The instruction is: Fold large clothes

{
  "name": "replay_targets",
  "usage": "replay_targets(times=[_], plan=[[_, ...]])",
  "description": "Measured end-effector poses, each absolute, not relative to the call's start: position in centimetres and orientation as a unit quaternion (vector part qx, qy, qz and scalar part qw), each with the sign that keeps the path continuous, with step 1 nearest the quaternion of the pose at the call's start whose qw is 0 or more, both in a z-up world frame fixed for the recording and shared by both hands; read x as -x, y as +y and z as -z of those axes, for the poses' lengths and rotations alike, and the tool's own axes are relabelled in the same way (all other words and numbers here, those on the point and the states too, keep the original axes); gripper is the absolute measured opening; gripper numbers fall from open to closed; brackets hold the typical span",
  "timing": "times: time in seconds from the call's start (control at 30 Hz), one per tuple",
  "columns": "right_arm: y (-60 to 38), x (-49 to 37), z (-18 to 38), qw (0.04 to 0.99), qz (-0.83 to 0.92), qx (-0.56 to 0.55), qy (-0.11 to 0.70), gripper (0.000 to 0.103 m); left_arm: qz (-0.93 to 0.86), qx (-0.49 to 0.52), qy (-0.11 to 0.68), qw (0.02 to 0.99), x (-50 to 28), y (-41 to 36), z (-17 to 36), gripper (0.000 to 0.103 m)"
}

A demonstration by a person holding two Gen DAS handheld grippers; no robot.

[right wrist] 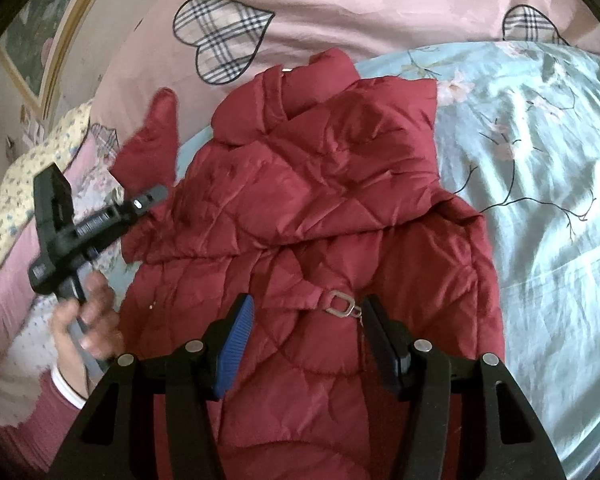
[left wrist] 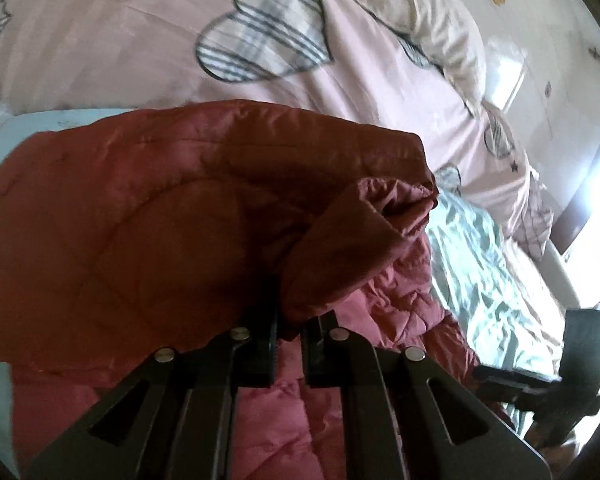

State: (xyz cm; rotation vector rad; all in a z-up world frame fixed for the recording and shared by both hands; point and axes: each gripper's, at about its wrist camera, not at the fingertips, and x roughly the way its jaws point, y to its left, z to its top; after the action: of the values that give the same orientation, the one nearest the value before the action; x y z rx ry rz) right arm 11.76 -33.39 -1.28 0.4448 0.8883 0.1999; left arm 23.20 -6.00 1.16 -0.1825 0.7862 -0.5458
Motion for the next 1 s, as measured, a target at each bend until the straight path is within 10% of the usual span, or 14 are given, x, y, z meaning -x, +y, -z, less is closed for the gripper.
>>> replay_targets(times=[0.77,0.87,1.0], plan=[[-37.1,-23.2,2.2,0.842,-0.114,-0.347,0.396,0.070,0.291,-0.007,0.399,0.870,-21.8,-14.7,2.8,0.006],[-36.7,-24.2,3.1,0.838,-0.118,-0.353,0.399,0.019,0.297,-0.006,0.407,0.864,-22.0,-14.9,2.9,0.009],[-36.6,-24.1,2.6,0.851,-0.103,-0.334,0.391,0.010,0.317,0.000,0.416,0.852,-21.3,-13.9,2.7,0.020]])
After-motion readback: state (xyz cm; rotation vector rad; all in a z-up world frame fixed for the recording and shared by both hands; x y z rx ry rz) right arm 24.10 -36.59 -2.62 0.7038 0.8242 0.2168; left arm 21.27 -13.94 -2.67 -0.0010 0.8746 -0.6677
